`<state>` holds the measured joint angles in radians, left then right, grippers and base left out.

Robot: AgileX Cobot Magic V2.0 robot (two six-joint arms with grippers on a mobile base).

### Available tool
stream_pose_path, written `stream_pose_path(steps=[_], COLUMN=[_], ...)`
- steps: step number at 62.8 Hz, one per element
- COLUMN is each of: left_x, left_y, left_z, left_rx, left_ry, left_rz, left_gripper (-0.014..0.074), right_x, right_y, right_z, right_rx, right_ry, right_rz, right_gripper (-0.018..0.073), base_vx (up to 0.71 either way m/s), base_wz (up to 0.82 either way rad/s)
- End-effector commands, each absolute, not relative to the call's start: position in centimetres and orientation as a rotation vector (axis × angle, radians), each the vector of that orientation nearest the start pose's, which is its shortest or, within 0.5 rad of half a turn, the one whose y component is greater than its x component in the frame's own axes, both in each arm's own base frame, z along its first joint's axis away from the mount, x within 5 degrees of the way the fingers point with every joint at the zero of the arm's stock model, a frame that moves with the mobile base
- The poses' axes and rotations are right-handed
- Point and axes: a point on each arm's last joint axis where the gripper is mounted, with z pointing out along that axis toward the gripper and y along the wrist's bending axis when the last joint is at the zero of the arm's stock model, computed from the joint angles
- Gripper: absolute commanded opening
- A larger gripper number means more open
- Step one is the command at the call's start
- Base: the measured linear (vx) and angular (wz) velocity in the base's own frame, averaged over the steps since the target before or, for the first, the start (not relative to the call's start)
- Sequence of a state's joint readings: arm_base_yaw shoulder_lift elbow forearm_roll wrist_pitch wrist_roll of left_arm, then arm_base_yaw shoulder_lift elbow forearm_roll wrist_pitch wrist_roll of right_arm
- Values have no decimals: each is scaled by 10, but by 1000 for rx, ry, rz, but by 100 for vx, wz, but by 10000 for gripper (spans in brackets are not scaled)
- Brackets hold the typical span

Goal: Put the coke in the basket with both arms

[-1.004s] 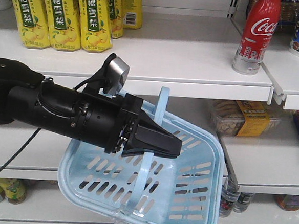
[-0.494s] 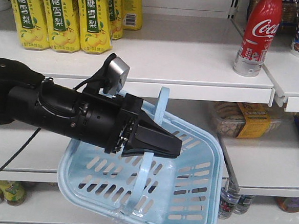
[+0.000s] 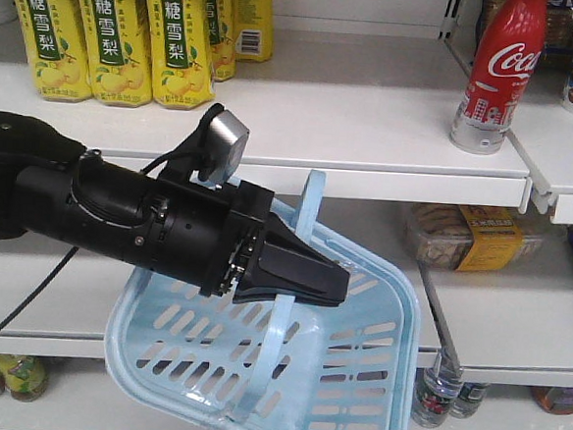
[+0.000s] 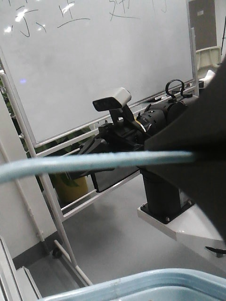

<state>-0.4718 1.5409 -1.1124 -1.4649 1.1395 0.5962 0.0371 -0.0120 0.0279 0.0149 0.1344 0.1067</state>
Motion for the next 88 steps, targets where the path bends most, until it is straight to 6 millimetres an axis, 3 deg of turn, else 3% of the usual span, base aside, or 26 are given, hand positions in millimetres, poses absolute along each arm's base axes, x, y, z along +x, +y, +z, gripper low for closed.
stream_pose_path(steps=[1,88], left_x=[227,227], left_y=[-211,-211], left_z=[349,349], left_rx=[499,499], left_ry=[2173,2173], left_rz=[-1940,-1940], left_gripper=[-7,-6], right_x=[56,56], right_y=[2,2], right_z=[195,195], right_rx=[54,54], right_ry=[1559,1559], right_rz=[116,116], right_gripper=[-4,-4], base_vx=[3,2], base_wz=[0,0])
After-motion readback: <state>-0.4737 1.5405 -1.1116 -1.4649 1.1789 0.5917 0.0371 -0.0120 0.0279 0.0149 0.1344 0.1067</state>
